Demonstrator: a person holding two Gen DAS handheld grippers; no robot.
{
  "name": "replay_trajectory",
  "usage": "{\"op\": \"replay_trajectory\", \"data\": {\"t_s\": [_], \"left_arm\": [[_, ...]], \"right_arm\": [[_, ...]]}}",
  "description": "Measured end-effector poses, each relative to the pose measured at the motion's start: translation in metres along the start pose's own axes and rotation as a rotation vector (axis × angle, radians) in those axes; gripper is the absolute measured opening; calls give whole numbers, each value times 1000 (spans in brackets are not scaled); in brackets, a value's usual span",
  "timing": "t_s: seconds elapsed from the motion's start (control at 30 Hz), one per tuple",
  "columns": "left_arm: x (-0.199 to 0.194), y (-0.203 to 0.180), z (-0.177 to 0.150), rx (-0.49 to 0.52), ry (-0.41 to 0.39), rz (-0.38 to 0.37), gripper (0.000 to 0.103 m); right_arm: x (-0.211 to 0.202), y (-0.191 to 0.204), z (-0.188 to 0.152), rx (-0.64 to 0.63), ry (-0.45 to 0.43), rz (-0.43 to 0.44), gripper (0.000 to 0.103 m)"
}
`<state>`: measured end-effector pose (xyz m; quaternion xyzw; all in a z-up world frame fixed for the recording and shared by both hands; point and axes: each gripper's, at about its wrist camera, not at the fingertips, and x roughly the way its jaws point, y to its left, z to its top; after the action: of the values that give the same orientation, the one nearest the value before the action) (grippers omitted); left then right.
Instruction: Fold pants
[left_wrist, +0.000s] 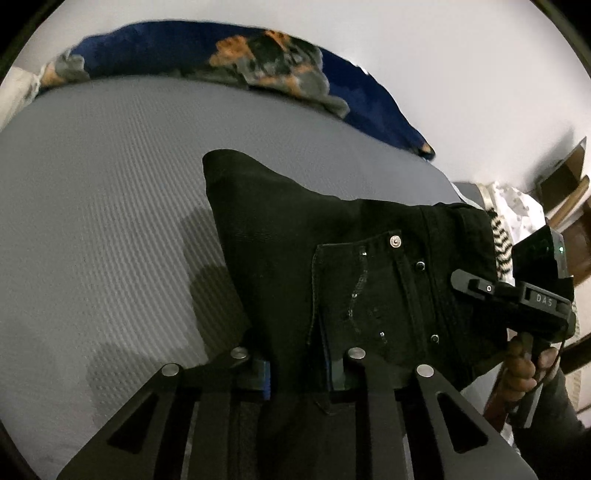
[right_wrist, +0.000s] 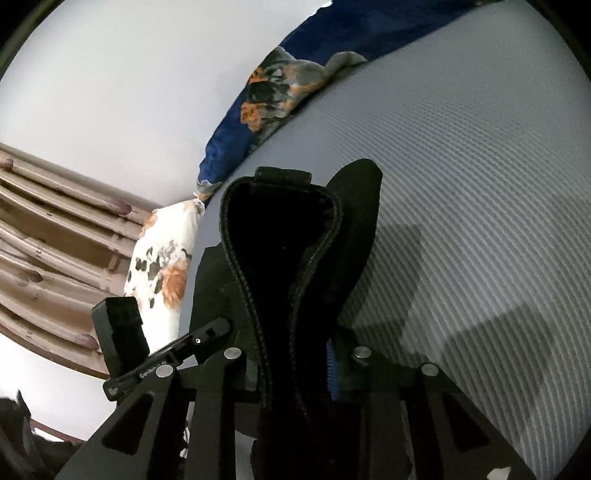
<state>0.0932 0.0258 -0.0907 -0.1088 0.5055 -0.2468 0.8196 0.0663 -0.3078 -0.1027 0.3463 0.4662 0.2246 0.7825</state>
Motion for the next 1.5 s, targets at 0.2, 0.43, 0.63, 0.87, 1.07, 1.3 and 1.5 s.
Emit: {"op": "replay_trajectory", "data": {"t_s": [0.2,0.43,0.63,0.87,1.07,1.3,1.5], "left_arm": [[7,14,42,14,-39,61,20],[33,28,87,35,-53,126,20],[65,42,95,22,-45,190,26],[75,44,82,32,-62,292,60],[56,31,63,39,-80,378,63],[18,6,28,25,-155,449,65],[-12,-14,-8,28,-208,507,65]], "right_arm": [[39,8,50,-15,0,3,23],[77,5,93,-27,0,-37,23],[99,-4,98,-86,-9,-238,33],[98,-5,85,-151,-31,-404,57],[75,27,69,-240,-103,-475,59],[46,79,22,-352,-199,-532,75],[40,109,-23,-422,-235,-568,82]]}}
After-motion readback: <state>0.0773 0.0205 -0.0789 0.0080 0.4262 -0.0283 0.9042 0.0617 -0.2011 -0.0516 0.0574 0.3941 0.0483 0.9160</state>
